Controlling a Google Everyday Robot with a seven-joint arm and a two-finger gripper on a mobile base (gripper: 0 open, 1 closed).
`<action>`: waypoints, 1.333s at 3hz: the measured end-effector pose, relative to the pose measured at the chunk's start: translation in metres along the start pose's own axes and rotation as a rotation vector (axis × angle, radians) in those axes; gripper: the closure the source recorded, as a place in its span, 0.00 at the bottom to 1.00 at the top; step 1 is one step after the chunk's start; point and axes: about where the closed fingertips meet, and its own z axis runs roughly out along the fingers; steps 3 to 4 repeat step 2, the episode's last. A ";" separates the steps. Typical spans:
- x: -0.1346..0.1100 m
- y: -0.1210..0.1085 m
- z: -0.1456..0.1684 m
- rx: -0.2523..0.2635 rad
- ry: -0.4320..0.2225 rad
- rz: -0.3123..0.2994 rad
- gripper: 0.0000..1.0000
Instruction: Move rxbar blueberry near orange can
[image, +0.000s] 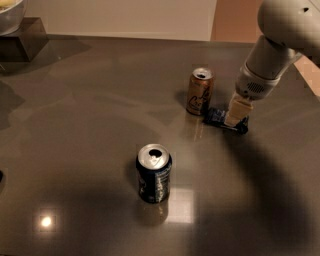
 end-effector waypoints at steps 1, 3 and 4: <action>0.000 0.000 0.002 -0.001 0.000 -0.001 0.00; 0.000 0.000 0.002 -0.001 0.000 -0.001 0.00; 0.000 0.000 0.002 -0.001 0.000 -0.001 0.00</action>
Offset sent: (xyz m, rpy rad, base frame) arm 0.0004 0.0005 -0.0012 0.0002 0.0006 0.0008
